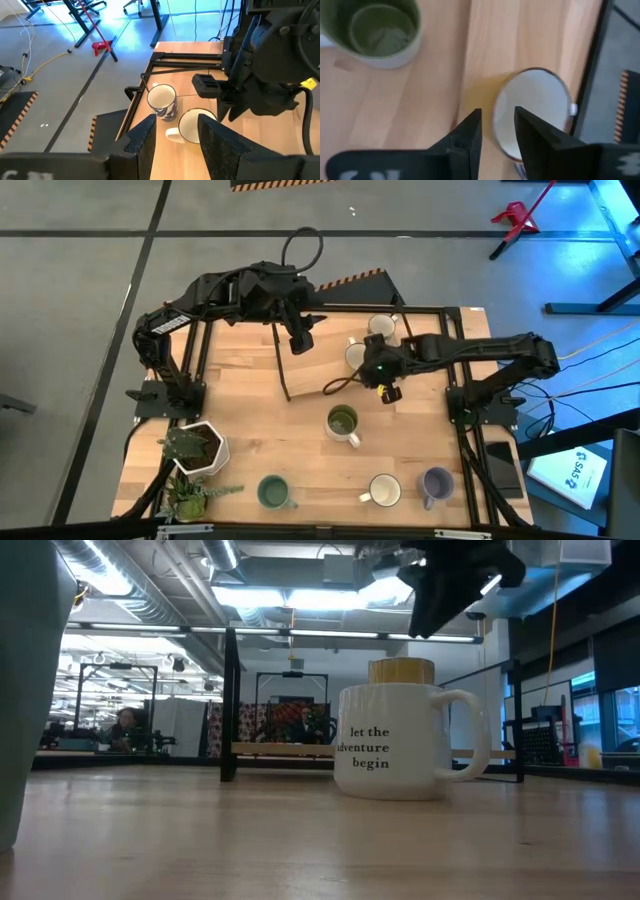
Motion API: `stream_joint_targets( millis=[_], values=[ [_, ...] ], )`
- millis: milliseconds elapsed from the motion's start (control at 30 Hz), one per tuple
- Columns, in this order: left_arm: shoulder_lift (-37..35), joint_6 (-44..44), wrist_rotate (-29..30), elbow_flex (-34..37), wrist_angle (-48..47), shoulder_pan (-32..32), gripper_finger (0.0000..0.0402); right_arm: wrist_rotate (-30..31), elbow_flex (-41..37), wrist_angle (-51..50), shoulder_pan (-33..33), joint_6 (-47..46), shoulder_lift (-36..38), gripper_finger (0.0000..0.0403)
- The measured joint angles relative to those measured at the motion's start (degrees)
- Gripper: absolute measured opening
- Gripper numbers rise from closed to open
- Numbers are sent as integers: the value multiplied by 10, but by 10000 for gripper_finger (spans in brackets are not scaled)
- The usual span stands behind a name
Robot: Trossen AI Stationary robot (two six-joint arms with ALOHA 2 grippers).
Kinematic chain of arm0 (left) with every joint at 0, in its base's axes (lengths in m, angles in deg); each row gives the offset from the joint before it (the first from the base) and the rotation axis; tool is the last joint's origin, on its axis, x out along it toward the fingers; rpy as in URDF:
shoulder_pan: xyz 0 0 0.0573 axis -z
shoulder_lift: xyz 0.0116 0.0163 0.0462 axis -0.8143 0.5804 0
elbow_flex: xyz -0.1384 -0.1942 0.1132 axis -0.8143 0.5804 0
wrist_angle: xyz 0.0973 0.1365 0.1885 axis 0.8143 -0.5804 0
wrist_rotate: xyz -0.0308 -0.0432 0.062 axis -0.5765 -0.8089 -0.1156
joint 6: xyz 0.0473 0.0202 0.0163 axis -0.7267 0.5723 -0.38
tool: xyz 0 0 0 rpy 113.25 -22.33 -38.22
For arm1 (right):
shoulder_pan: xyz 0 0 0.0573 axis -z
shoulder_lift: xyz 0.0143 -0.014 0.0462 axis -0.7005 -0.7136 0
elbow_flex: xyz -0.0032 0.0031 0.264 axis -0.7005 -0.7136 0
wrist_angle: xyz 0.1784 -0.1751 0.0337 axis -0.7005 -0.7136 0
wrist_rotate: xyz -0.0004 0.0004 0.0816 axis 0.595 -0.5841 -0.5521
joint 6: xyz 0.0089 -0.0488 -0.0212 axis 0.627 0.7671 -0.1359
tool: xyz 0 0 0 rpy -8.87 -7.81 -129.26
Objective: Place coffee mugs
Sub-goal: Put the yellow mug on the shelf
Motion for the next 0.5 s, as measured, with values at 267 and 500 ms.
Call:
stream_joint_targets(
  millis=[267,500],
  values=[
    [0,0,0,0,0,0,139,19,-41,17,1,-7,0,49],
    [0,0,1,0,1,-3,139,43,-57,49,1,-4,0,20]
  ],
)
